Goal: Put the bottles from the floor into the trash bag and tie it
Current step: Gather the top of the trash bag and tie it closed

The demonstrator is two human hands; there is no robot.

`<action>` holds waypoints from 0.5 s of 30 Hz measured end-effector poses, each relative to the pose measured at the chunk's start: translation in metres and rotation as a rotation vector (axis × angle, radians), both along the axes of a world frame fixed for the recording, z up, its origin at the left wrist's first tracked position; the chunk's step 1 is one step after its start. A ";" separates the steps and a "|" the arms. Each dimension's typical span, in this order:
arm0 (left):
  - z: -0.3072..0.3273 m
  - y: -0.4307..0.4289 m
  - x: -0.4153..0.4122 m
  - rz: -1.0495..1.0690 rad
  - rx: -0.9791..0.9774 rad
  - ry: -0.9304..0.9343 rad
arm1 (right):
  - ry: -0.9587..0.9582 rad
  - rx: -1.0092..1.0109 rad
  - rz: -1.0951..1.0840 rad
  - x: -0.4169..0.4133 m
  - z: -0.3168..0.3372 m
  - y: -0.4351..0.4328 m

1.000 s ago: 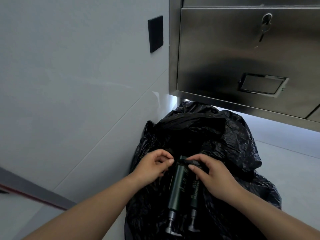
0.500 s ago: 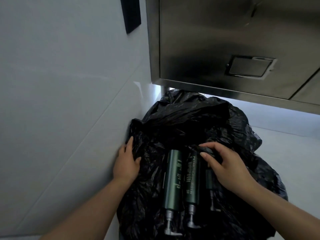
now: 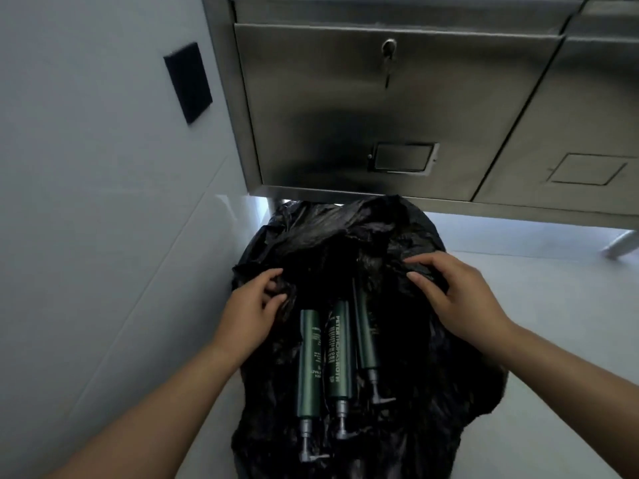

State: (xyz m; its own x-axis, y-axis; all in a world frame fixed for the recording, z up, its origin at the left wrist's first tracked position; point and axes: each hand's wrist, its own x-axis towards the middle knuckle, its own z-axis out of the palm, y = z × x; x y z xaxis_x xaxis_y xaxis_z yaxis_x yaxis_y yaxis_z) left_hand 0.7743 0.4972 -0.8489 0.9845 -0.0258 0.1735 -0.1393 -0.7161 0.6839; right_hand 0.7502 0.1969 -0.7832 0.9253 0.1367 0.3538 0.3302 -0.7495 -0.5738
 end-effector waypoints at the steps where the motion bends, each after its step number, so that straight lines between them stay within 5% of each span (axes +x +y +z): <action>1: 0.018 -0.010 0.001 -0.021 0.008 -0.013 | -0.033 0.017 -0.021 0.001 0.015 -0.007; 15: 0.268 -0.143 -0.014 -0.153 -0.111 -0.524 | -0.493 0.347 -0.118 0.022 0.205 -0.116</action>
State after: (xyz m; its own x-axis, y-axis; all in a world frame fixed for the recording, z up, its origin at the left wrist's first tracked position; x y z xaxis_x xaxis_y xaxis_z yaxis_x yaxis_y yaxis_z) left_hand 0.7603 0.3541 -0.5812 0.7526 -0.1151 0.6483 -0.5773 -0.5889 0.5656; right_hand 0.7720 0.0812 -0.5780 0.6432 -0.1567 0.7495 0.5446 -0.5944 -0.5917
